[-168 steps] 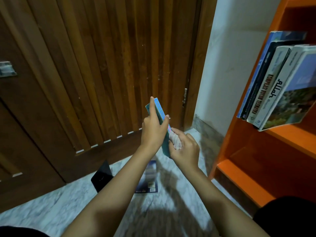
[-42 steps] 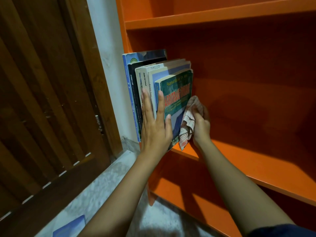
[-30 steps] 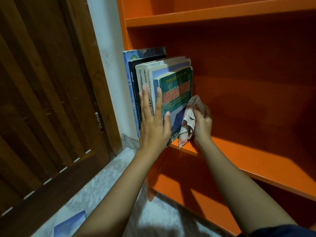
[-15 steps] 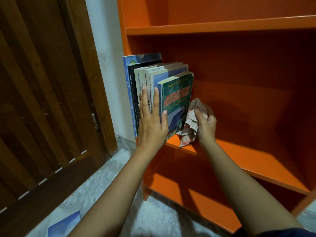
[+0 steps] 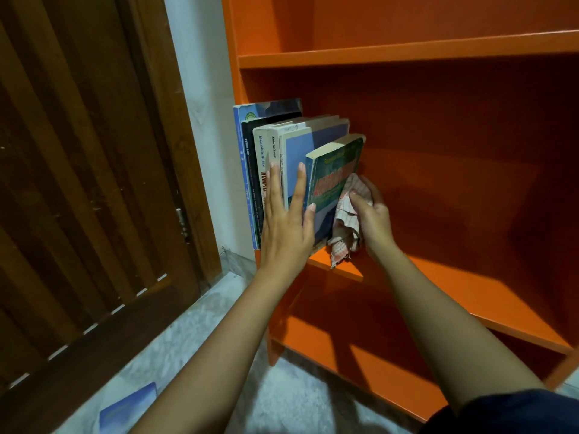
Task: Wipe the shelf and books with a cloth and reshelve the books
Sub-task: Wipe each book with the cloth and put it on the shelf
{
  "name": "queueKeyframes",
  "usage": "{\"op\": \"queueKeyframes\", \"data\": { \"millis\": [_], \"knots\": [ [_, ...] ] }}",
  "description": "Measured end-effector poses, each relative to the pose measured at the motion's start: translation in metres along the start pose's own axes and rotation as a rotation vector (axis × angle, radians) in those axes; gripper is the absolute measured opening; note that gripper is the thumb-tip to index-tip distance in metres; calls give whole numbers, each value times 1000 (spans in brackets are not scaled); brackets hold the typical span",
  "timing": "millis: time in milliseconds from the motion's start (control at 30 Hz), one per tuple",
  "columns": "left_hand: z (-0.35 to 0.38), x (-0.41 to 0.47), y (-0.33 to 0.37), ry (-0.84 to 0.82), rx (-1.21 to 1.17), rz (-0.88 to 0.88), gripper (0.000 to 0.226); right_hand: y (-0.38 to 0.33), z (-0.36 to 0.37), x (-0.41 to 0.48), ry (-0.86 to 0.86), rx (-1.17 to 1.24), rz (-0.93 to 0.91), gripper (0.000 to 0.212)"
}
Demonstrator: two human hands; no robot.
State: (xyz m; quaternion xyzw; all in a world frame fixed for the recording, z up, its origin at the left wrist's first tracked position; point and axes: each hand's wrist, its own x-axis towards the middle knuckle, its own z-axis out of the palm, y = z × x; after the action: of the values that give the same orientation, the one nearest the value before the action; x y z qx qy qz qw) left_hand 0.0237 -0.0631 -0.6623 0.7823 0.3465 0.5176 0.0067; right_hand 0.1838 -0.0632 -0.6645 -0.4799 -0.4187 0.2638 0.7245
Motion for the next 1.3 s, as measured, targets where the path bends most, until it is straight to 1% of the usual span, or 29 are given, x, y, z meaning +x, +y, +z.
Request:
{"op": "queueKeyframes", "data": {
  "millis": [100,200,433,533,600,667,700,767,800,833,900,1000,1100,1200,1300],
  "knots": [
    [0,1,-7,8,21,-28,63,1,8,5,-59,6,45,39],
    [0,2,-14,14,17,-63,68,0,13,8,-55,-6,68,33],
    [4,3,-12,28,-56,-75,72,2,10,13,-63,-91,132,23],
    [5,3,-9,25,-72,-86,71,-2,8,16,-71,-134,240,7],
    [6,4,-7,13,-63,-92,71,-1,5,21,-44,-191,289,15],
    [8,5,-9,14,-41,-93,70,1,4,25,-45,-201,265,9],
    [9,5,-10,20,-33,-93,70,4,2,27,-64,-181,245,12],
    [13,4,-12,33,-21,-94,71,6,2,28,-94,-166,260,27],
    [14,4,-13,38,-15,-96,71,5,4,27,-105,-164,267,29],
    [14,3,-13,39,-12,-98,71,5,6,28,-110,-174,231,26],
    [15,3,-14,34,-13,-100,72,5,11,32,-97,-204,101,28],
    [19,3,-15,48,8,-82,70,5,19,35,-40,-181,94,29],
    [27,2,-15,62,32,-91,68,8,22,28,6,-109,140,30],
    [39,5,-14,74,105,-137,66,12,23,14,20,-152,330,36],
    [42,9,-14,65,132,-144,66,21,21,10,23,-161,339,38]
  ]
}}
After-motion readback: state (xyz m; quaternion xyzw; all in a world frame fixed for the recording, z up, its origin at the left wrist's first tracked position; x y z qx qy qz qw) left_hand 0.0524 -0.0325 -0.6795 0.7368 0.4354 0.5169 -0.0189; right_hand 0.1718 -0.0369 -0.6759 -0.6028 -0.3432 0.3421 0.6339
